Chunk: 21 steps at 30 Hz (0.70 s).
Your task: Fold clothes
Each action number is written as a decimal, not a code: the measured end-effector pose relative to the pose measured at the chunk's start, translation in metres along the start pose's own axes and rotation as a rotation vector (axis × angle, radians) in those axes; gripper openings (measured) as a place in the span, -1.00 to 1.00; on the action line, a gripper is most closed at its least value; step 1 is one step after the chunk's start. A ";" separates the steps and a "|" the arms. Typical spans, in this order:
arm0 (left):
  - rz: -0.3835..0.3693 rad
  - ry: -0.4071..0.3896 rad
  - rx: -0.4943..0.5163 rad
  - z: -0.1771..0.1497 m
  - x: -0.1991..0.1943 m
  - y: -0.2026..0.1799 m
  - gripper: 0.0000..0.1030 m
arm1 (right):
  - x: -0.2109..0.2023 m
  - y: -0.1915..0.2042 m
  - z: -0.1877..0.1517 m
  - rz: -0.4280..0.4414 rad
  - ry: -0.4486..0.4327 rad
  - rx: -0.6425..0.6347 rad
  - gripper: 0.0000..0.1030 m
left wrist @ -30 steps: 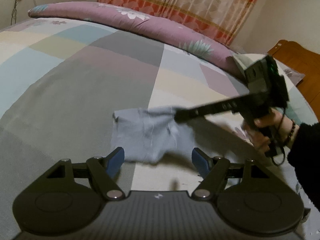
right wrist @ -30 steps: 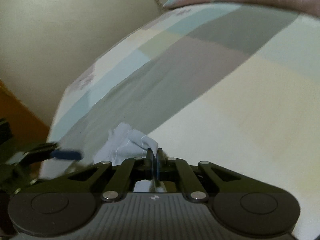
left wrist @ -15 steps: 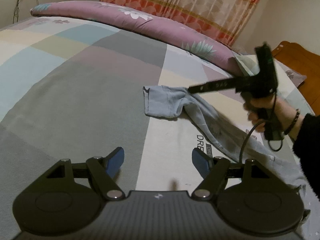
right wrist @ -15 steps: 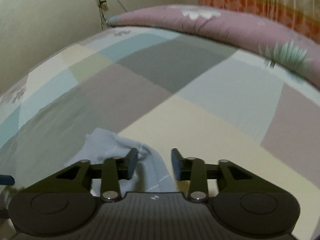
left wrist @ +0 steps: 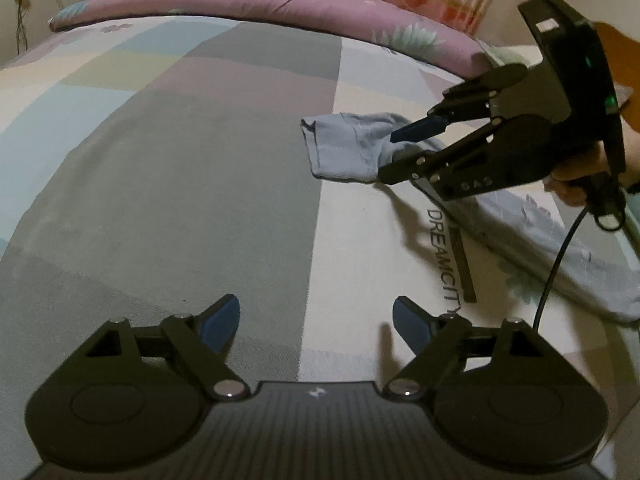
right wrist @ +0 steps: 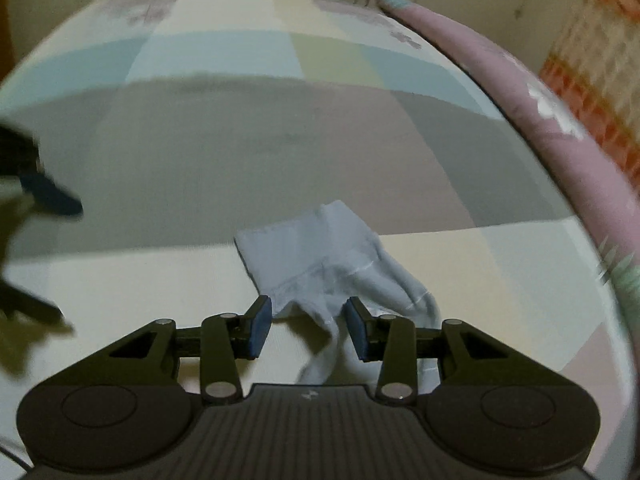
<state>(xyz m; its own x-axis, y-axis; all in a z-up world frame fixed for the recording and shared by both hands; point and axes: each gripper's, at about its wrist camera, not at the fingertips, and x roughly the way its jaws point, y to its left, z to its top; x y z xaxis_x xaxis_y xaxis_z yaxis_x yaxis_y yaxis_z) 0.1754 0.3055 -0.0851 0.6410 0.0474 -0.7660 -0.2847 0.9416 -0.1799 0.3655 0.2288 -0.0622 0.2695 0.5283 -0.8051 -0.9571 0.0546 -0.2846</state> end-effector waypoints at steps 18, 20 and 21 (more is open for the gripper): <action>-0.129 -0.093 0.069 -0.001 -0.031 -0.021 0.64 | 0.026 0.032 0.025 -0.108 -0.041 -0.160 -0.80; -0.154 -0.114 0.088 -0.001 -0.039 -0.026 0.64 | 0.023 0.021 0.030 -0.053 -0.066 -0.053 -0.81; -0.165 -0.124 0.094 -0.001 -0.042 -0.027 0.64 | 0.021 0.016 0.032 -0.020 -0.085 0.009 -0.81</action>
<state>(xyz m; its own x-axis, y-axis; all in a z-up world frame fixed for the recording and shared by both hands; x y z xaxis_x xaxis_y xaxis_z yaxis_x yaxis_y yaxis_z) 0.1553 0.2774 -0.0489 0.7580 -0.0745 -0.6479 -0.1049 0.9666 -0.2338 0.3529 0.2679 -0.0672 0.2793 0.5972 -0.7519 -0.9525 0.0734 -0.2955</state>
